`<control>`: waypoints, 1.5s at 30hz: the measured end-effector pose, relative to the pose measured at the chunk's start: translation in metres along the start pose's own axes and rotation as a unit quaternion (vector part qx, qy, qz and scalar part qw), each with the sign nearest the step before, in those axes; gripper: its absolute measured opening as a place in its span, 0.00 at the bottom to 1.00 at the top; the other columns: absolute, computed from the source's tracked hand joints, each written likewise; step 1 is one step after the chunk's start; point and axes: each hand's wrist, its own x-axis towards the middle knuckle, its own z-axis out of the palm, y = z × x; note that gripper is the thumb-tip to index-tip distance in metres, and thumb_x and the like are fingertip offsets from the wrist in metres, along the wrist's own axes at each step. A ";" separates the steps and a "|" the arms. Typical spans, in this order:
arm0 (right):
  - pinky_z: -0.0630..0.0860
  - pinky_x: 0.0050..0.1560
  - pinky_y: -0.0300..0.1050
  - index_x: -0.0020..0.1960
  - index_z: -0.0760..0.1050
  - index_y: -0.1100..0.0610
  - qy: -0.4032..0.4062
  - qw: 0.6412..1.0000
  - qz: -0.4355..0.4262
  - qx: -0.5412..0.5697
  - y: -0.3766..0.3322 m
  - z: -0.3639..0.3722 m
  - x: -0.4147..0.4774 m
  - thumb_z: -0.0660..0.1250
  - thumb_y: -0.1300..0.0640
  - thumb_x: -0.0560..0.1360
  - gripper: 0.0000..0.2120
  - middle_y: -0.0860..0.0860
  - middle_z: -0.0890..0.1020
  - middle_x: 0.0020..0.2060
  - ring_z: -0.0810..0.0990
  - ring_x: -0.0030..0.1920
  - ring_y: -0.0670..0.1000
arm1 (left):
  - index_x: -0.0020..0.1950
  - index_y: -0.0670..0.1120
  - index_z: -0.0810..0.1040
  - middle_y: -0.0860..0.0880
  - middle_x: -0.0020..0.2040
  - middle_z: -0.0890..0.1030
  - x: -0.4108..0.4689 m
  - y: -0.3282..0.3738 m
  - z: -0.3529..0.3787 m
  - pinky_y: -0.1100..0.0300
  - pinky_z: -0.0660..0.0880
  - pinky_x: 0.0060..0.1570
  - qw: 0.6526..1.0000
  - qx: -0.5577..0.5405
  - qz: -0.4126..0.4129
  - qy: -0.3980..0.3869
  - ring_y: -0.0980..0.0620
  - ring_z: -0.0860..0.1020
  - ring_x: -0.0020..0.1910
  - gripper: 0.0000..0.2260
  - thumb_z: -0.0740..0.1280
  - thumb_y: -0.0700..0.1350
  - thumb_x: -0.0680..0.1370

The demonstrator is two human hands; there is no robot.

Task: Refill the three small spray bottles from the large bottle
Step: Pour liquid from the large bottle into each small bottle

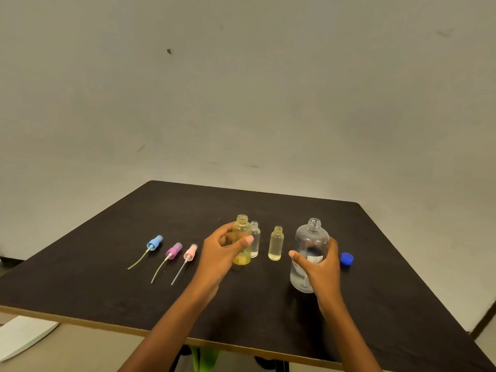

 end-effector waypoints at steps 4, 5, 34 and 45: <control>0.71 0.53 0.43 0.66 0.65 0.52 0.003 0.999 -0.050 -0.001 -0.045 -0.013 -0.003 0.77 0.64 0.62 0.37 0.50 0.74 0.58 0.74 0.57 0.52 | 0.58 0.51 0.77 0.50 0.52 0.83 -0.026 0.036 0.007 0.59 0.81 0.39 0.994 -0.017 0.012 -0.103 0.54 0.83 0.48 0.15 0.71 0.43 0.72; 0.72 0.52 0.42 0.65 0.65 0.50 0.007 0.997 -0.072 -0.009 -0.059 -0.016 -0.005 0.78 0.64 0.62 0.37 0.49 0.74 0.57 0.74 0.57 0.52 | 0.58 0.52 0.77 0.50 0.53 0.83 -0.032 0.044 0.007 0.59 0.81 0.39 0.992 -0.019 0.018 -0.123 0.54 0.83 0.49 0.15 0.71 0.43 0.72; 0.61 0.49 0.48 0.59 0.65 0.48 0.141 0.837 -0.462 -0.258 -0.205 -0.042 -0.052 0.73 0.50 0.58 0.32 0.51 0.78 0.51 0.71 0.52 0.53 | 0.55 0.56 0.80 0.48 0.51 0.85 -0.094 0.128 -0.007 0.46 0.77 0.44 0.971 -0.050 0.106 -0.210 0.44 0.84 0.47 0.22 0.75 0.51 0.61; 0.57 0.52 0.46 0.59 0.66 0.49 0.136 0.814 -0.479 -0.300 -0.212 -0.044 -0.049 0.70 0.50 0.61 0.28 0.52 0.78 0.52 0.70 0.54 0.54 | 0.61 0.51 0.77 0.47 0.52 0.84 -0.093 0.128 -0.010 0.61 0.78 0.31 0.970 -0.075 0.081 -0.218 0.46 0.84 0.49 0.26 0.72 0.48 0.62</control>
